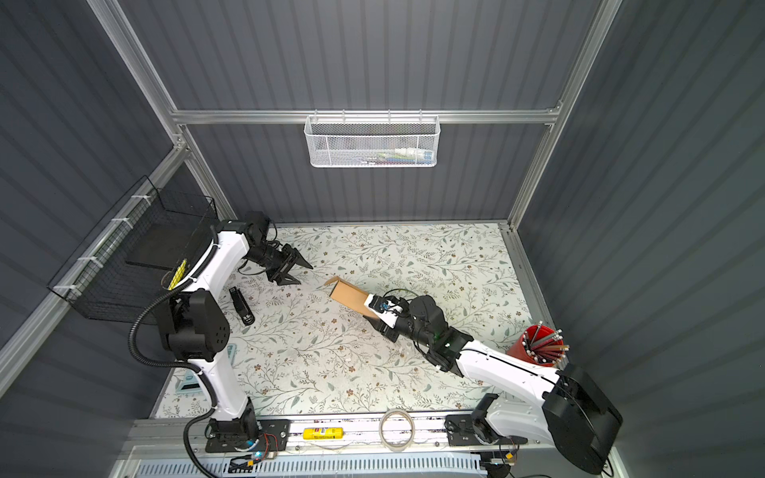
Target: Fold the paper box
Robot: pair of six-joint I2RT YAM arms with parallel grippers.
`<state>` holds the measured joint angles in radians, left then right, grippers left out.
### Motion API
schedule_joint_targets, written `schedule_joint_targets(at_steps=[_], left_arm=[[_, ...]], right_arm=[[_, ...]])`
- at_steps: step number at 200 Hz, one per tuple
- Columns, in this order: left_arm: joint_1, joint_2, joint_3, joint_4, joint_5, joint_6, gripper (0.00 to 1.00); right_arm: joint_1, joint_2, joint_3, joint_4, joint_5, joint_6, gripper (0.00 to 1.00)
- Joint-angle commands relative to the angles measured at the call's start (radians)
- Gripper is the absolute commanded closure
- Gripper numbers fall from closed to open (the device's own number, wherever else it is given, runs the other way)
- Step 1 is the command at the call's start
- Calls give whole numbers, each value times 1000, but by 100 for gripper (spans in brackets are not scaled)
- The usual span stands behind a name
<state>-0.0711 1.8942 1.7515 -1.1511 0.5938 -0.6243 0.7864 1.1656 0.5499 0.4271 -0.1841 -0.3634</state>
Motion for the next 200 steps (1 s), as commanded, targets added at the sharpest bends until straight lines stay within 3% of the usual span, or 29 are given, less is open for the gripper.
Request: schedule_joint_targets(at_steps=[1, 81, 117, 161, 200], left_arm=[[-4, -37, -35, 120, -34, 5, 39], [-7, -133, -126, 359, -29, 153, 45], [-9, -217, -233, 492, 34, 231, 47], [-26, -298, -376, 556, 107, 319, 47], [-73, -392, -463, 561, 109, 414, 47]], right_arm=[[-3, -26, 23, -44, -18, 24, 57], [-3, -22, 67, -199, -43, 78, 57], [-18, -21, 108, -290, -78, 84, 57], [-58, -1, 141, -334, -136, 93, 56], [-78, 33, 167, -356, -197, 88, 56]])
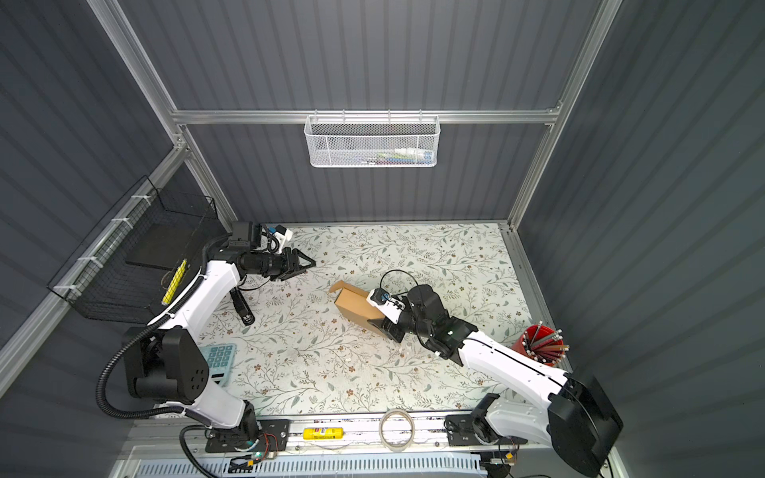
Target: Fold the paper box
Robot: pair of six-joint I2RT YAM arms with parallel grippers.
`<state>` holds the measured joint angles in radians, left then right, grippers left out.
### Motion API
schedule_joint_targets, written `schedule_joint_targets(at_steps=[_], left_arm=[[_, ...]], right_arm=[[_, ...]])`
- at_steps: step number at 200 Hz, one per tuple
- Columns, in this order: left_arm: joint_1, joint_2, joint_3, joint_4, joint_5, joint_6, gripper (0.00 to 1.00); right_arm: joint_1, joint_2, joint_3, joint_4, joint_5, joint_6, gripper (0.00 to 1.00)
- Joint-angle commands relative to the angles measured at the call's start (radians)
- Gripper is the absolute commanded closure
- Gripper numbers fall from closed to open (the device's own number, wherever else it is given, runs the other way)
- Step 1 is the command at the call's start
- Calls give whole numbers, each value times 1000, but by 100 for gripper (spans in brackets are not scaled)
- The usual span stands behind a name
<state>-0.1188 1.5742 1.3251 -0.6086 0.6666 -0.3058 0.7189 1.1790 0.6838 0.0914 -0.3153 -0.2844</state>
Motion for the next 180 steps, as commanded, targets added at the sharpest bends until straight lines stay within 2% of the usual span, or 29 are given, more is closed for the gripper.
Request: schedule_joint_targets(at_steps=[1, 115, 144, 180], left_arm=[[-27, -75, -38, 18, 35, 98, 47], [-135, -296, -119, -139, -4, 321, 46], [-161, -301, -152, -147, -47, 329, 47], [-199, -297, -195, -78, -108, 303, 49]], right_arm=[[-11, 20, 34, -20, -66, 10, 57], [-53, 93, 37, 21, -138, 11, 57], [-55, 96, 34, 25, -144, 8, 57], [-56, 102, 31, 26, -150, 4, 57]])
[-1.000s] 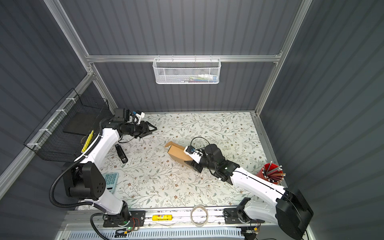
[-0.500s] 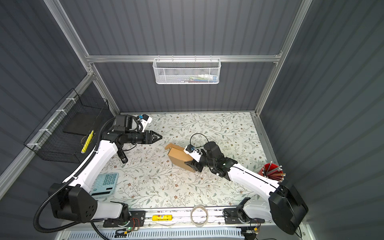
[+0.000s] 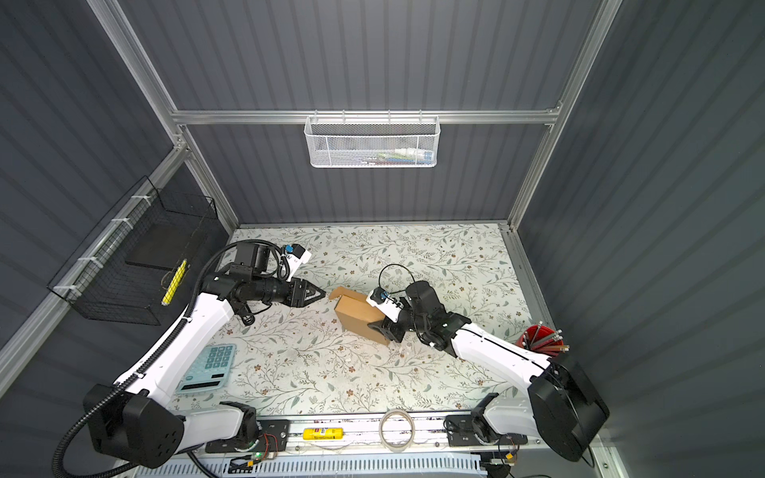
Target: Fold the paper box
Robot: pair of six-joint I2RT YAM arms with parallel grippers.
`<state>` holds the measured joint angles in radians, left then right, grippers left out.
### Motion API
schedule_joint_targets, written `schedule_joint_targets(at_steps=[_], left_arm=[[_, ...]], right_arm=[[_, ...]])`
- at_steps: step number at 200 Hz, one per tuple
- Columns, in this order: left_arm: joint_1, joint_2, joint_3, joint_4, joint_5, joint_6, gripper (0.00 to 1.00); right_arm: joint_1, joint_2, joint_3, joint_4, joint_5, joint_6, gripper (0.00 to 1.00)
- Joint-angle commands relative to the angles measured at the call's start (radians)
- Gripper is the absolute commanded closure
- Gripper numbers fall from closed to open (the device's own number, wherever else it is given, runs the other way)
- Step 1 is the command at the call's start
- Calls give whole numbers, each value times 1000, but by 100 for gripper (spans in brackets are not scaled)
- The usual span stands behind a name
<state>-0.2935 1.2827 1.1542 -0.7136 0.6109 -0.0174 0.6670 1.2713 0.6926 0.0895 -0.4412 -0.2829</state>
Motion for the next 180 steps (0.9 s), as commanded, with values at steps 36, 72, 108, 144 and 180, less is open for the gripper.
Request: schedule_joint_targets(at_steps=[36, 72, 108, 144, 180], left_arm=[[-85, 23, -11, 58, -133, 18, 51], [-111, 55, -10, 85, -169, 28, 53], [-121, 67, -16, 121, -208, 29, 54], [-124, 78, -19, 152, -204, 18, 59], [-128, 75, -55, 196, -142, -18, 67]], right_arm=[[-4, 16, 15, 36, -31, 5, 57], [-6, 13, 10, 38, -24, 3, 57], [-6, 16, 13, 36, -22, 2, 57], [-6, 17, 15, 35, -17, 2, 57], [-6, 28, 18, 34, -1, 0, 58]])
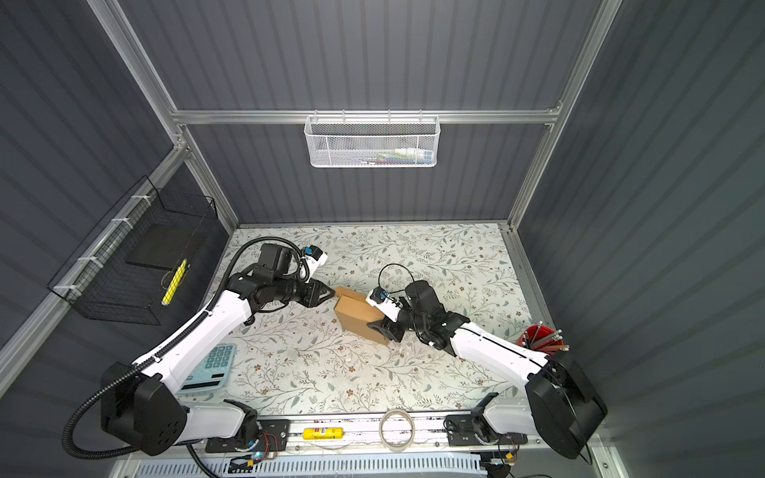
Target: Fold the paper box
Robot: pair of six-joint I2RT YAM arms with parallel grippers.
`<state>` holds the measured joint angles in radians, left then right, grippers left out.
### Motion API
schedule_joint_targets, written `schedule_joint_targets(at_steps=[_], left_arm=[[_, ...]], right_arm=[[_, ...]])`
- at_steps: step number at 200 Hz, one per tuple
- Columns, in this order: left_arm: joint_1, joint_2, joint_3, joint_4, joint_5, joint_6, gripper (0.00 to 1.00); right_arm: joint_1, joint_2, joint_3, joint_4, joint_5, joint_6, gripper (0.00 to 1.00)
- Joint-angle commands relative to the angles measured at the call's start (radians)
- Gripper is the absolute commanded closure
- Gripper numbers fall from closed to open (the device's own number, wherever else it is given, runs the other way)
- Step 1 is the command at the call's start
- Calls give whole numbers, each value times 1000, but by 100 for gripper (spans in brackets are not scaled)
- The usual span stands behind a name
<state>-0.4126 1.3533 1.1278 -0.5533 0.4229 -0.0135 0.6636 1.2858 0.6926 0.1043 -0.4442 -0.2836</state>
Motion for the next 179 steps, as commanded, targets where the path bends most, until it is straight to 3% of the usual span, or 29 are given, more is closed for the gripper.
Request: schedule_joint_targets(at_steps=[1, 179], left_arm=[[-9, 4, -30, 37, 47, -23, 67], [-41, -33, -104, 140, 123, -134, 82]], right_arm=[[-3, 14, 18, 19, 2, 1, 58], [-4, 41, 33, 11, 17, 1, 60]])
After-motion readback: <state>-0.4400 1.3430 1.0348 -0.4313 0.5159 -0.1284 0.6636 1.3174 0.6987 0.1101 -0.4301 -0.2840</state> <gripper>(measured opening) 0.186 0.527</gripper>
